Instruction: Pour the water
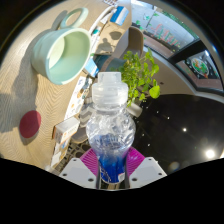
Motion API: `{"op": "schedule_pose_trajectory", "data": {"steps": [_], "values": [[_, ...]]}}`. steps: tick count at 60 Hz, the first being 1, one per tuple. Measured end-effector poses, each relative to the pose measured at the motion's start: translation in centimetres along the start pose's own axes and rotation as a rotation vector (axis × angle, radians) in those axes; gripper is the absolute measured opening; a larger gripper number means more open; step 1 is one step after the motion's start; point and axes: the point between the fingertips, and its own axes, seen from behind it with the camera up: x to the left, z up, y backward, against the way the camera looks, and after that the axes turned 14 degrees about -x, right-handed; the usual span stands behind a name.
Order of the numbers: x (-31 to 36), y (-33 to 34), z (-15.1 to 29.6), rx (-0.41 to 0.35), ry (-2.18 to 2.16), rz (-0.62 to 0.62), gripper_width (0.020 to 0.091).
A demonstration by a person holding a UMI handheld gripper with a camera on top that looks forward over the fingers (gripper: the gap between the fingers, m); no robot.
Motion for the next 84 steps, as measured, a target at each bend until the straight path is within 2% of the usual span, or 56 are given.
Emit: {"op": "schedule_pose_trajectory", "data": {"steps": [10, 21, 32, 49, 53, 68, 80, 84], "values": [[1.1, -0.7, 1.5, 0.002, 0.155, 0.058, 0.0314], [1.0, -0.7, 1.8, 0.001, 0.07, 0.088, 0.0323], [-0.3, 0.8, 0.4, -0.028, -0.422, 0.058, 0.0325], [-1.7, 3.7, -3.2, -0.155, -1.195, 0.022, 0.0328], [-0.4, 3.7, -2.6, -0.186, -1.391, 0.058, 0.0326], [8.0, 1.6, 0.8, -0.217, -1.872, 0.207, 0.0327], [13.7, 0.7, 3.6, -0.202, -1.994, 0.287, 0.0327], [15.3, 0.8, 4.3, -0.186, -2.031, 0.308, 0.0361]]}}
